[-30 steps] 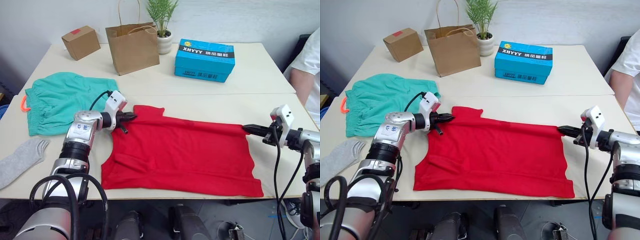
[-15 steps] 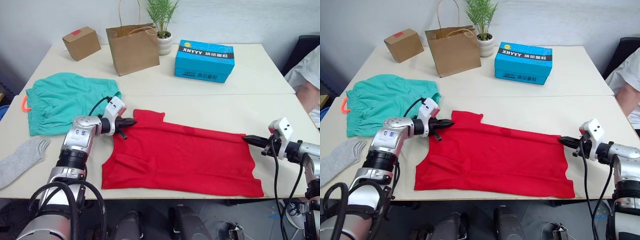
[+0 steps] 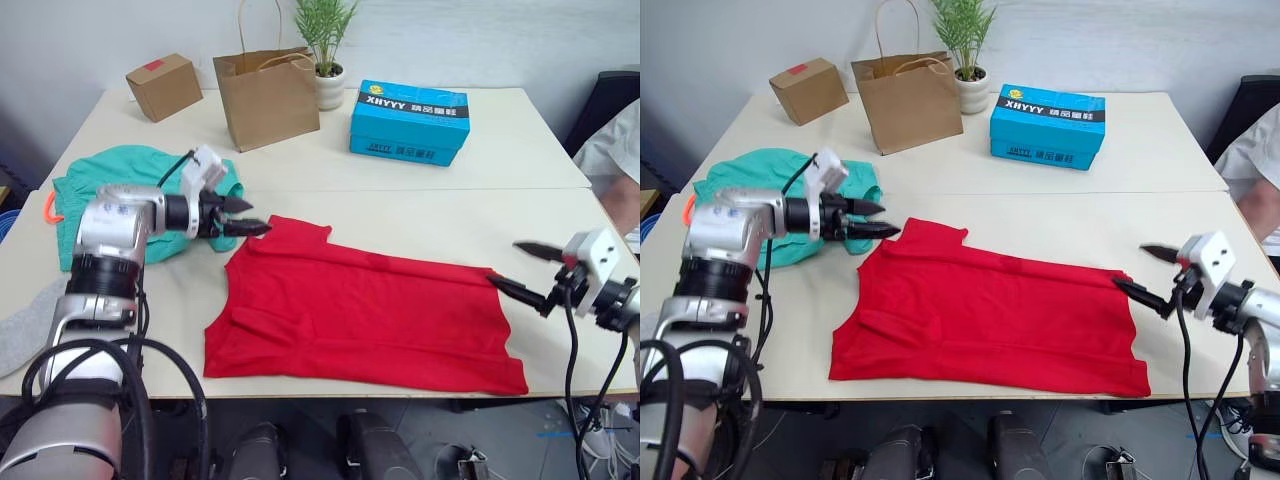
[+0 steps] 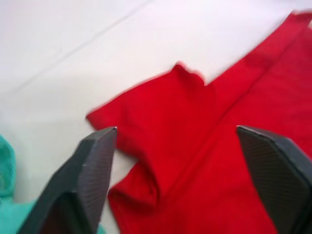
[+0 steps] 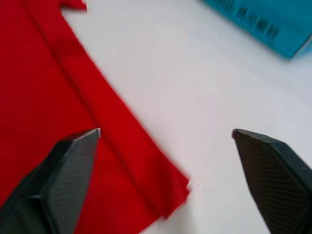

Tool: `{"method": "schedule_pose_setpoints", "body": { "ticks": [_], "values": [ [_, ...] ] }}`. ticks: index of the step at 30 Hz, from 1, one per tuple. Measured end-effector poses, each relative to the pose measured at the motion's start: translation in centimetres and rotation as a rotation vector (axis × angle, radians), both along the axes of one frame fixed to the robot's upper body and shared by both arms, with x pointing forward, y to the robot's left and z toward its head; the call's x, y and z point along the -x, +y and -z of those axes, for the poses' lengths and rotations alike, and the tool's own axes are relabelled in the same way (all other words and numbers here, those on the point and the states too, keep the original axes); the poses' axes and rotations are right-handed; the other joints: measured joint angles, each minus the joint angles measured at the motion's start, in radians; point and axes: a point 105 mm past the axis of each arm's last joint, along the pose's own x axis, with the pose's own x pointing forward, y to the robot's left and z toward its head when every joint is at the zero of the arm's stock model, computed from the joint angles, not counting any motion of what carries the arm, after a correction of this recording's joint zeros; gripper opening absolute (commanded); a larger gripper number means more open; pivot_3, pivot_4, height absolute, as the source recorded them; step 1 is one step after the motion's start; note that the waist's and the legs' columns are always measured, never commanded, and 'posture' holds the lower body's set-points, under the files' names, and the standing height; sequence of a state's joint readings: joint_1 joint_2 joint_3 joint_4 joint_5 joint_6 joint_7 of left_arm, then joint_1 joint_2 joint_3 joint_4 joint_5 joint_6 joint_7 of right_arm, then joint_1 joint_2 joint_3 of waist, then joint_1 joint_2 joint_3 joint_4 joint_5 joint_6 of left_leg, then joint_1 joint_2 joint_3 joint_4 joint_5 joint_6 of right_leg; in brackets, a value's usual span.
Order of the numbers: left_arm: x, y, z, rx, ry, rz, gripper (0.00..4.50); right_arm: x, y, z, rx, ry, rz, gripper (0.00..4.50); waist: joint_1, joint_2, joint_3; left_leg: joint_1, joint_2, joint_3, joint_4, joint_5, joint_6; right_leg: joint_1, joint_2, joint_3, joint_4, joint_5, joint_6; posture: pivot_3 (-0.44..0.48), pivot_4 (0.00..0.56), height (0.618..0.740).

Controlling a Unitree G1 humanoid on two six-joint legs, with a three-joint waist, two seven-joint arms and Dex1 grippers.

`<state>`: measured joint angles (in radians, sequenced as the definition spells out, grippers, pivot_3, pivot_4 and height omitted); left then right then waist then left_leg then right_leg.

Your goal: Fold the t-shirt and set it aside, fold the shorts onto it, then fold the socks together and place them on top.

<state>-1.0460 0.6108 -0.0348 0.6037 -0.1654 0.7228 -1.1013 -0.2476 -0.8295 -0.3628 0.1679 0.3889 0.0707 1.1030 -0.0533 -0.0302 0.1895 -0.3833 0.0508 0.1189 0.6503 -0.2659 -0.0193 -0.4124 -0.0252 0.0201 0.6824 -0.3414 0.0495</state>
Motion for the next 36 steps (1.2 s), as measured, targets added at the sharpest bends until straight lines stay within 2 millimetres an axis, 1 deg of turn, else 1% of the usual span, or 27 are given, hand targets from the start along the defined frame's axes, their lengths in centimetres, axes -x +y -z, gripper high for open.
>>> {"method": "schedule_pose_setpoints", "body": {
  "ticks": [2,3,4,7,9,12,15,19,24,26,30,31,33,36],
  "values": [
    [-0.8,-0.8,0.5,0.001,0.033,-0.02,4.44,0.3,1.5,-1.1,0.027,-0.044,-0.05,4.5,0.002,0.0,0.0,0.0,0.0,-0.001,0.0,0.0,0.0,0.0,0.0,-0.001,-0.001,0.0,0.0,0.0,0.15,0.74],
    [-1.2,-1.2,1.2,0.001,0.065,-0.03,4.44,0.4,2.1,-1.1,0.045,-0.048,-0.071,4.5,0.003,0.0,0.0,0.0,0.0,-0.001,0.0,0.0,0.0,0.001,0.0,-0.001,-0.001,0.0,0.0,0.0,0.15,0.74],
    [-1.6,-1.7,2.4,-0.005,0.104,-0.046,4.44,0.6,2.9,-0.5,0.071,-0.038,-0.1,4.5,0.005,0.0,0.0,-0.001,0.0,-0.001,0.0,0.0,0.0,0.0,0.0,-0.001,-0.002,0.0,0.0,0.0,0.15,0.74],
    [-2.3,-2.4,5.1,-0.044,0.179,-0.086,4.44,0.6,3.9,0.8,0.078,-0.01,-0.13,4.5,0.006,-0.001,0.0,-0.003,-0.001,-0.001,0.0,0.0,0.001,-0.002,0.0,-0.001,-0.002,0.0,0.0,0.0,0.15,0.74],
    [-2.6,-2.3,6.1,-0.076,0.187,-0.111,4.44,0.6,4.0,0.7,0.08,-0.022,-0.126,4.5,0.004,-0.001,0.0,-0.003,-0.001,0.0,-0.001,0.0,0.001,-0.002,0.0,0.0,-0.002,0.0,0.0,0.0,0.15,0.74],
    [-3.3,-2.6,5.8,-0.092,0.148,-0.132,4.44,0.6,4.3,0.5,0.081,-0.041,-0.122,4.5,0.007,-0.001,0.001,-0.003,0.0,-0.001,-0.001,0.0,0.001,-0.002,0.0,-0.001,-0.002,0.0,0.0,0.0,0.15,0.74],
    [-3.6,-3.7,6.2,-0.082,0.129,-0.13,4.44,1.0,4.7,1.3,0.062,-0.024,-0.122,4.5,0.014,-0.001,0.001,-0.003,-0.001,-0.001,0.0,0.0,0.001,-0.002,0.0,-0.001,-0.002,0.0,0.0,0.0,0.15,0.74],
    [-3.7,-4.1,6.4,-0.081,0.113,-0.124,3.62,1.4,5.3,2.0,0.04,0.015,-0.126,4.5,0.021,-0.001,0.001,-0.003,-0.001,0.0,0.0,0.0,0.001,-0.002,0.0,-0.001,-0.002,0.0,0.0,0.0,0.15,0.74],
    [-3.7,-4.5,6.6,-0.061,0.102,-0.11,1.98,1.8,5.7,1.9,0.043,0.007,-0.116,4.5,0.025,-0.001,0.001,-0.003,-0.001,0.0,0.0,0.0,0.001,-0.002,-0.001,-0.001,-0.002,0.0,0.0,0.0,0.15,0.74],
    [-3.8,-4.4,6.5,-0.052,0.083,-0.108,1.42,2.0,5.8,2.0,0.043,0.008,-0.111,4.5,0.025,-0.001,0.001,-0.003,-0.001,-0.001,0.0,0.0,0.001,-0.002,0.0,-0.001,-0.002,0.0,0.0,0.0,0.15,0.74],
    [-3.7,-4.6,5.2,0.05,-0.016,-0.051,0.13,2.6,5.6,2.7,0.033,0.024,-0.091,4.5,0.024,-0.001,0.001,-0.003,0.0,0.0,-0.001,0.0,0.001,-0.002,0.0,-0.001,-0.002,0.0,0.0,0.0,0.15,0.74],
    [-3.6,-4.6,5.0,0.073,-0.037,-0.031,0.02,2.7,5.4,2.9,0.029,0.032,-0.083,4.5,0.024,-0.001,0.001,-0.003,0.0,0.0,-0.001,0.0,0.001,-0.002,0.0,-0.001,-0.002,0.0,0.0,0.0,0.15,0.74],
    [-3.1,-4.6,4.7,0.117,-0.08,0.03,0.02,2.8,5.3,3.1,0.026,0.037,-0.076,4.5,0.023,-0.001,0.001,-0.003,0.0,0.0,0.0,0.0,0.001,-0.002,0.0,-0.001,-0.002,0.0,0.0,0.0,0.15,0.74],
    [-2.0,-4.7,4.3,0.142,-0.15,0.141,0.02,2.9,5.3,2.9,0.023,0.026,-0.073,4.5,0.024,-0.001,0.001,-0.003,0.0,0.0,0.0,0.0,0.001,-0.002,0.0,-0.001,-0.002,0.0,0.0,0.0,0.15,0.74]
  ]
}}
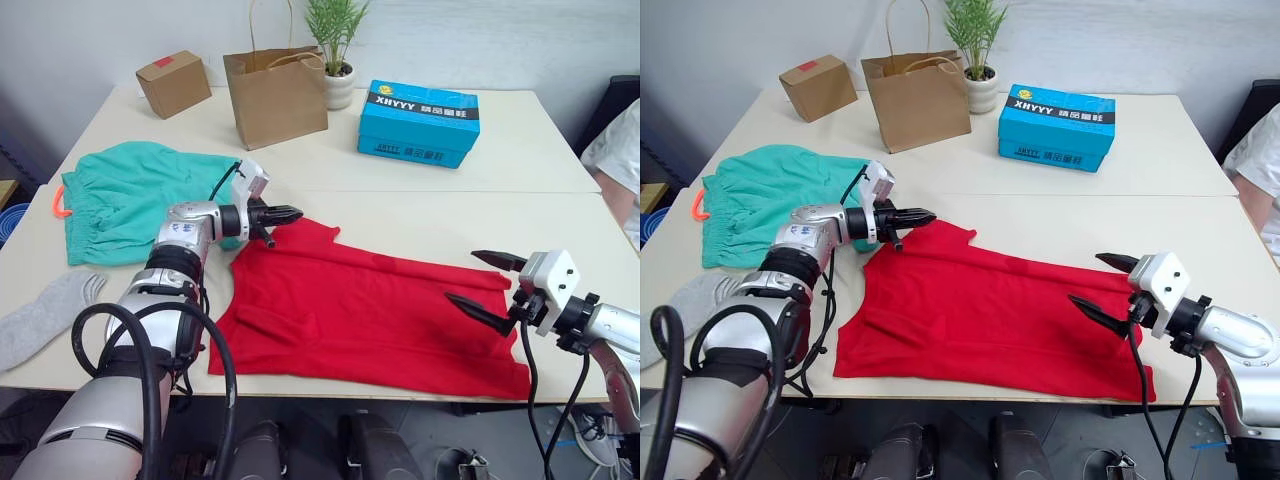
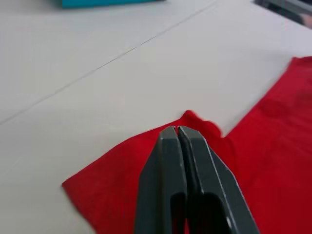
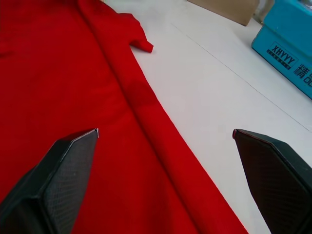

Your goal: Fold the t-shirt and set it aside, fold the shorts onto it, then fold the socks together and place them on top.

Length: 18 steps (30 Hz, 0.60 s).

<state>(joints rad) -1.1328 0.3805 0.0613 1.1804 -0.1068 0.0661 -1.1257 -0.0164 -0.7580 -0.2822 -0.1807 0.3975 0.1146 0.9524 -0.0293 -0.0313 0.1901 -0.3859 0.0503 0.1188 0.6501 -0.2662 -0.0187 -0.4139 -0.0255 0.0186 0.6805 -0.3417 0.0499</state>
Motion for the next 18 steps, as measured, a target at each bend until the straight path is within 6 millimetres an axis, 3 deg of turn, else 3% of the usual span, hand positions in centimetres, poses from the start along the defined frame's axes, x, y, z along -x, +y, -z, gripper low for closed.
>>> {"method": "schedule_pose_setpoints", "body": {
  "ticks": [5,8,12,18],
  "values": [
    [0.5,1.5,1.2,-0.05,-0.036,-0.007,0.02,0.3,-0.1,0.5,0.0,0.017,0.007,4.5,0.0,0.0,0.0,0.0,0.0,0.0,0.0,0.0,0.0,0.0,0.0,0.0,0.0,0.0,0.0,0.0,0.15,0.74],
    [-0.1,2.1,1.7,-0.083,-0.022,-0.079,0.53,0.4,-0.1,0.5,0.001,0.019,0.008,4.5,0.001,0.0,0.0,0.0,0.0,-0.001,0.001,-0.001,0.001,0.0,0.0,0.0,0.0,0.0,0.0,0.0,0.15,0.74],
    [-0.9,3.2,2.6,-0.2,0.018,-0.182,1.79,0.4,0.3,0.1,-0.001,0.002,-0.008,4.5,0.001,0.0,0.0,-0.001,0.0,-0.001,0.001,-0.001,0.002,0.0,0.0,0.0,0.0,0.0,0.0,0.0,0.15,0.74],
    [-2.3,3.5,2.1,-0.249,0.091,-0.322,3.67,0.4,1.1,-0.9,-0.004,-0.029,-0.031,4.5,0.001,0.0,0.0,-0.001,-0.001,-0.001,0.001,-0.001,0.002,0.0,0.0,0.0,0.0,0.0,0.0,0.0,0.15,0.74]
  ]
}}
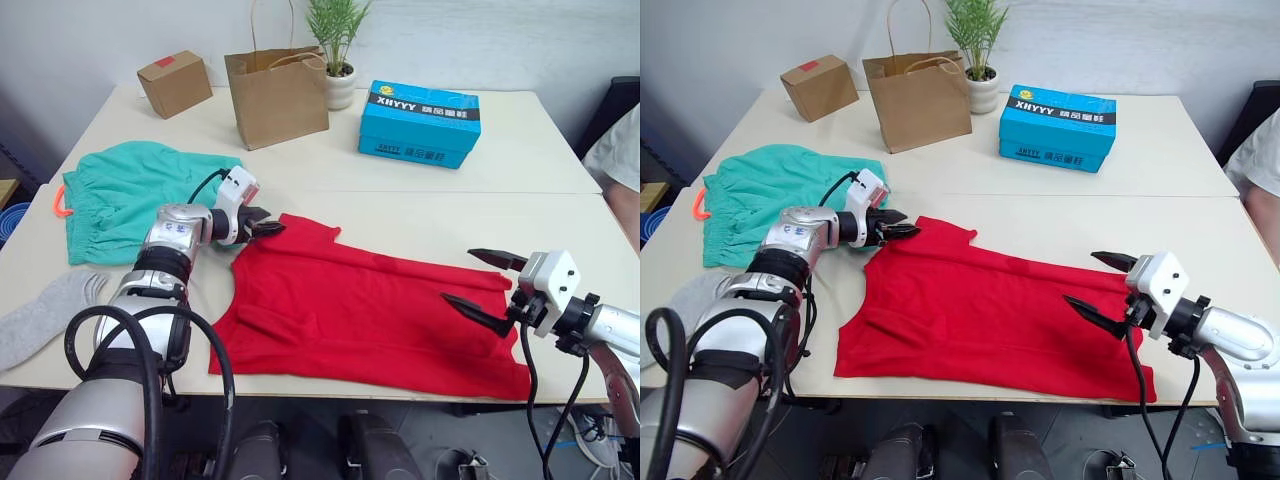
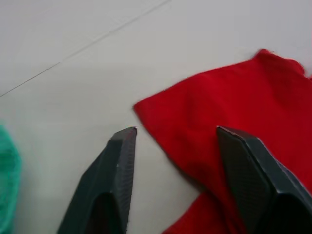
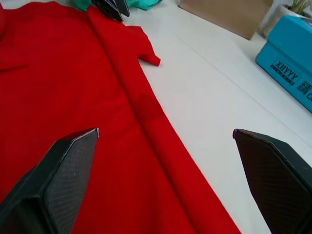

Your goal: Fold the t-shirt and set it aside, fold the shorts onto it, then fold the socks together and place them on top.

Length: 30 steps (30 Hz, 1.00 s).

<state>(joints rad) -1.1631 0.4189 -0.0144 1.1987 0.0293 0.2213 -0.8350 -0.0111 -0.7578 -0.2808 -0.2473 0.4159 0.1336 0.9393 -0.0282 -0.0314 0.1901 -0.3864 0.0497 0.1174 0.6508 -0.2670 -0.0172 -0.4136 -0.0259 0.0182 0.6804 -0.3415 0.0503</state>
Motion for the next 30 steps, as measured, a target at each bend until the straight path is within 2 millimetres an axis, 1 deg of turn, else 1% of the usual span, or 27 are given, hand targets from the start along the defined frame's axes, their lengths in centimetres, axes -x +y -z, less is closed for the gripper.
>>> {"method": "schedule_pose_setpoints", "body": {
  "ticks": [2,3,9,12,13,18,21,22,24,28,30],
  "values": [
    [-0.4,-0.4,0.4,-0.037,0.003,-0.03,4.3,0.0,0.3,-0.3,0.0,-0.01,-0.008,4.5,0.001,0.0,0.0,0.0,0.0,0.0,0.0,0.0,0.0,0.0,0.0,0.0,0.0,0.0,0.0,0.0,0.15,0.74],
    [-0.4,-0.6,0.7,-0.046,0.007,-0.04,4.44,0.0,0.4,-0.4,0.001,-0.012,-0.01,4.5,0.001,0.0,0.0,0.0,0.0,0.0,0.0,0.0,0.0,0.0,0.0,0.0,0.0,0.0,0.0,0.0,0.15,0.74],
    [-0.7,-2.0,0.6,-0.049,0.013,-0.034,4.44,0.0,0.4,-0.3,-0.006,-0.005,0.0,4.5,0.001,0.0,0.0,0.0,0.0,0.0,0.0,0.0,0.0,0.0,0.0,0.0,0.0,0.0,0.0,0.0,0.15,0.74],
    [-0.7,-2.5,0.6,-0.051,0.017,-0.022,3.83,0.1,0.5,-0.2,-0.015,-0.004,0.002,4.5,0.001,0.0,0.0,0.0,0.0,0.0,0.0,0.0,0.0,0.0,0.0,-0.001,0.0,0.0,0.0,0.0,0.15,0.74],
    [-0.6,-2.7,0.6,-0.048,0.02,-0.015,3.55,0.1,0.6,-0.2,-0.017,-0.005,0.003,4.5,0.001,0.0,0.0,0.0,0.0,0.0,0.0,0.0,0.0,0.0,0.0,-0.001,0.0,0.0,0.0,0.0,0.15,0.74],
    [-0.4,-3.2,0.7,-0.038,0.024,0.011,1.96,0.3,0.7,-0.1,-0.02,-0.006,0.011,4.5,0.001,0.0,0.0,0.0,0.0,0.0,0.0,0.0,0.0,0.0,0.0,-0.001,0.0,0.0,0.0,0.0,0.15,0.74],
    [-0.5,-3.2,0.7,0.032,0.023,-0.005,1.07,0.2,0.7,0.0,-0.03,-0.009,0.017,4.5,-0.001,0.0,0.0,0.0,0.0,0.0,0.0,0.0,0.0,0.0,0.0,-0.001,0.0,0.0,0.0,0.0,0.15,0.74],
    [-0.5,-3.3,0.7,0.055,0.02,-0.008,0.68,0.2,0.7,-0.1,-0.032,-0.01,0.02,4.5,-0.001,0.0,0.0,0.0,0.0,0.0,0.0,0.0,0.0,0.0,0.0,-0.001,0.0,0.0,0.0,0.0,0.15,0.74],
    [-0.4,-3.2,0.5,0.067,-0.001,0.004,0.05,0.2,0.6,-0.1,-0.032,-0.011,0.021,4.5,0.0,0.0,0.0,0.0,0.0,0.0,0.0,0.0,-0.001,0.0,0.0,-0.001,0.0,0.0,0.0,0.0,0.15,0.74],
    [-0.3,-2.3,-0.1,0.031,-0.113,0.06,0.02,0.3,0.6,0.1,-0.03,-0.004,0.021,4.5,-0.001,0.0,0.0,0.0,0.0,0.001,0.0,0.0,-0.001,0.0,0.0,-0.001,0.0,0.0,0.0,0.0,0.15,0.74],
    [-0.1,-2.0,-0.9,0.024,-0.169,0.102,0.02,0.4,0.6,0.2,-0.029,-0.001,0.021,4.5,0.0,0.0,0.0,0.0,0.0,0.0,0.0,0.0,-0.001,0.0,0.0,-0.001,0.0,0.0,0.0,0.0,0.15,0.74]
  ]
}}
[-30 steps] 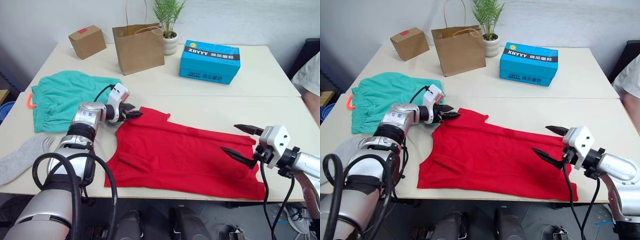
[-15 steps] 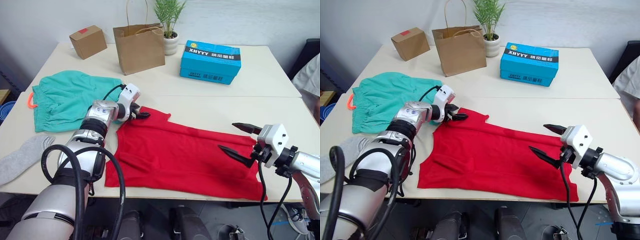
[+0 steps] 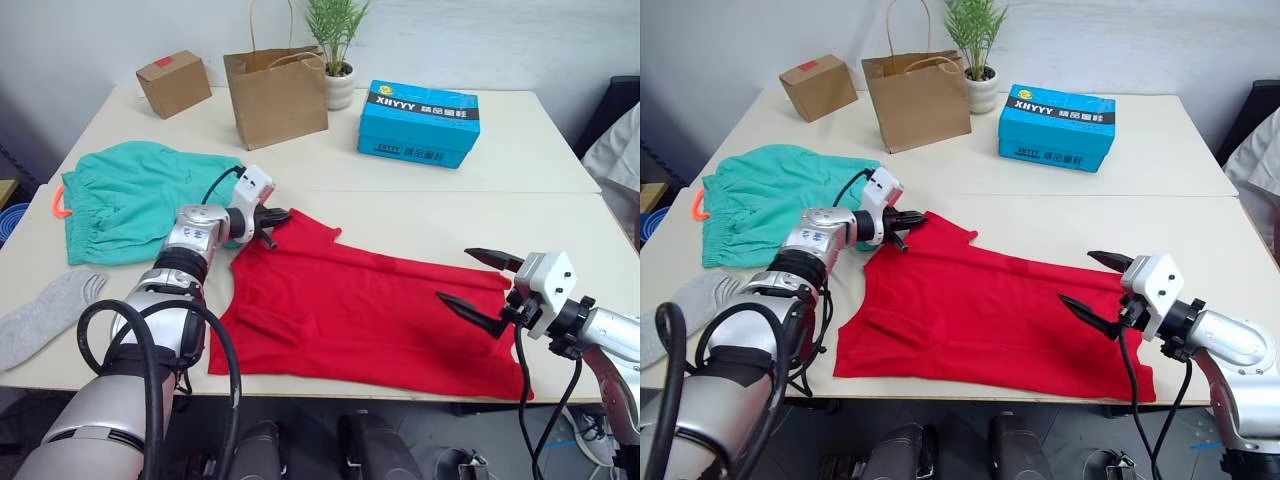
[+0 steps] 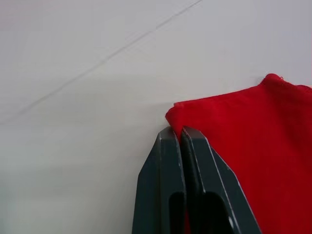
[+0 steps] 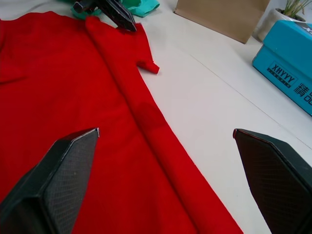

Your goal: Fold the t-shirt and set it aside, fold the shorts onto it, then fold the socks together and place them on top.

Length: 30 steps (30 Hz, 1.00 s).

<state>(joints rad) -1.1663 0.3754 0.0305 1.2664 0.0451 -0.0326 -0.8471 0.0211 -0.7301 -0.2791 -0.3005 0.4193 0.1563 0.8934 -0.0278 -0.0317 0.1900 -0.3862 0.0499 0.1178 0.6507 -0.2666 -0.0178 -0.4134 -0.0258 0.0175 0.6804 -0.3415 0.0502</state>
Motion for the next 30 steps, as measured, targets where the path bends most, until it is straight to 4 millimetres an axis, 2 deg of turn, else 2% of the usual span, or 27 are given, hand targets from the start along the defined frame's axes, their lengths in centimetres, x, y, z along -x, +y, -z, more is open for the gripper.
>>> {"method": "schedule_pose_setpoints", "body": {
  "ticks": [3,9,13,21,26,30],
  "values": [
    [0.7,-0.3,-1.1,-0.008,-0.087,0.105,0.02,0.0,0.0,0.0,0.002,0.0,-0.004,4.5,0.001,0.0,0.0,0.0,0.0,0.0,0.0,0.0,0.0,0.0,0.0,0.0,0.0,0.0,0.0,0.0,0.15,0.74],
    [2.7,-0.4,0.0,0.016,-0.144,0.254,0.02,0.0,0.1,-0.1,0.004,0.0,-0.01,4.5,-0.001,0.0,0.0,0.0,0.0,0.0,0.0,0.0,0.0,0.0,0.0,0.0,0.0,0.0,0.0,0.0,0.15,0.74],
    [4.0,0.1,-0.7,-0.025,-0.236,0.35,0.02,0.0,0.0,-0.1,0.013,0.002,-0.014,4.5,-0.002,0.0,0.0,0.0,0.0,0.0,0.0,0.0,0.0,0.0,0.0,0.0,0.0,0.0,0.0,0.0,0.15,0.74],
    [7.2,1.0,-0.1,-0.011,-0.313,0.444,0.02,0.6,-1.3,-0.1,0.056,0.03,0.003,4.5,-0.001,0.0,0.0,0.0,0.001,0.0,0.001,-0.001,0.002,0.001,0.0,0.0,0.0,0.0,0.0,0.0,0.15,0.74],
    [8.5,2.6,0.1,-0.054,-0.313,0.437,0.02,0.7,-1.6,0.2,0.052,0.056,0.007,4.5,-0.002,0.0,0.0,0.001,0.001,-0.001,0.001,-0.001,0.002,0.002,0.0,0.001,0.0,0.0,0.0,0.0,0.15,0.74],
    [9.2,3.0,1.0,-0.076,-0.299,0.436,0.02,0.9,-1.7,0.5,0.043,0.077,0.012,4.5,0.0,0.0,0.0,0.001,0.001,-0.001,0.001,-0.004,0.007,0.002,0.0,0.001,0.0,0.0,0.0,0.0,0.15,0.74]
  ]
}}
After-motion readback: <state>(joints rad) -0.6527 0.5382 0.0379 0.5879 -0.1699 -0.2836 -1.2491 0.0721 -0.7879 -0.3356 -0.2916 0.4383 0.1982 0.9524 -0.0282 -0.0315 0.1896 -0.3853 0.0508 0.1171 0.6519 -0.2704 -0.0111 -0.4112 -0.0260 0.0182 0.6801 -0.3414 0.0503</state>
